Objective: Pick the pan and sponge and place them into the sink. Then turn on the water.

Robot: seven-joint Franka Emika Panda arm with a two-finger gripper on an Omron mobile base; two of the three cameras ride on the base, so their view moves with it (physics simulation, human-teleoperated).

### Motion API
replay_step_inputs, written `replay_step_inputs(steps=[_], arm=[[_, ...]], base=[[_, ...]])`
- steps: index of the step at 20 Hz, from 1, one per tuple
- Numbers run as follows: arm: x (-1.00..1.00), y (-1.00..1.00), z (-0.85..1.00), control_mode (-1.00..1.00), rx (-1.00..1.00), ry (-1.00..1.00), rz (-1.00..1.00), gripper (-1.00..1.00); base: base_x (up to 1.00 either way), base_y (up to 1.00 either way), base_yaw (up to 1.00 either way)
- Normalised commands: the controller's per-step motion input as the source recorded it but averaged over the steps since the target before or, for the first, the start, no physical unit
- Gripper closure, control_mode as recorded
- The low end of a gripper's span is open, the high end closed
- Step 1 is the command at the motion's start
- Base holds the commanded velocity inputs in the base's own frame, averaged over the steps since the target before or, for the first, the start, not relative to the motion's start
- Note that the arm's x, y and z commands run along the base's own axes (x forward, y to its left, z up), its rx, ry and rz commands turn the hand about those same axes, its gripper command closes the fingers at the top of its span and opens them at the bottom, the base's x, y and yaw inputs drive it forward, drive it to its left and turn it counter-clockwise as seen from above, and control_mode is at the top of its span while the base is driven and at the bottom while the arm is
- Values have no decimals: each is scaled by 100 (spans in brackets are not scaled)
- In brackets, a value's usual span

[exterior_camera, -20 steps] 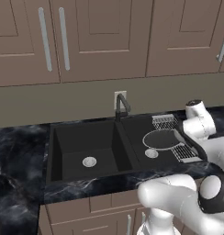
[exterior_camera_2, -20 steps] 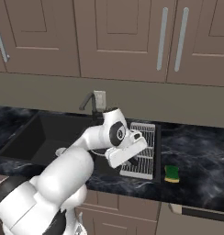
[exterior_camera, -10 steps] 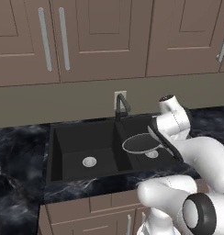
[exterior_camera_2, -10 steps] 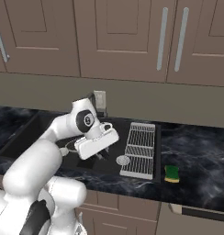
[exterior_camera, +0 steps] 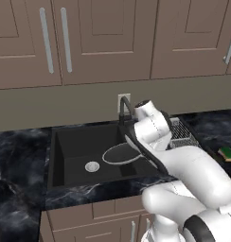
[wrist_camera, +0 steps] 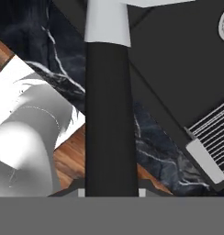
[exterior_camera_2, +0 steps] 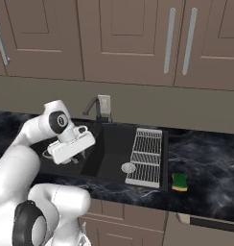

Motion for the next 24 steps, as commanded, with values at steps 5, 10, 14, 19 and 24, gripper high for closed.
replay_step_inputs(steps=[5,10,14,19,24], arm=[[66,98,-13,-100,0,21,0,100],[79,80,-18,-100,0,19,0,100],[66,67,-21,-100,0,13,0,100],[58,55,-44,-100,0,5,0,100],[54,36,-60,-100,0,0,0,100]], base=[[0,0,0],[0,0,0],[0,0,0],[0,0,0],[0,0,0]])
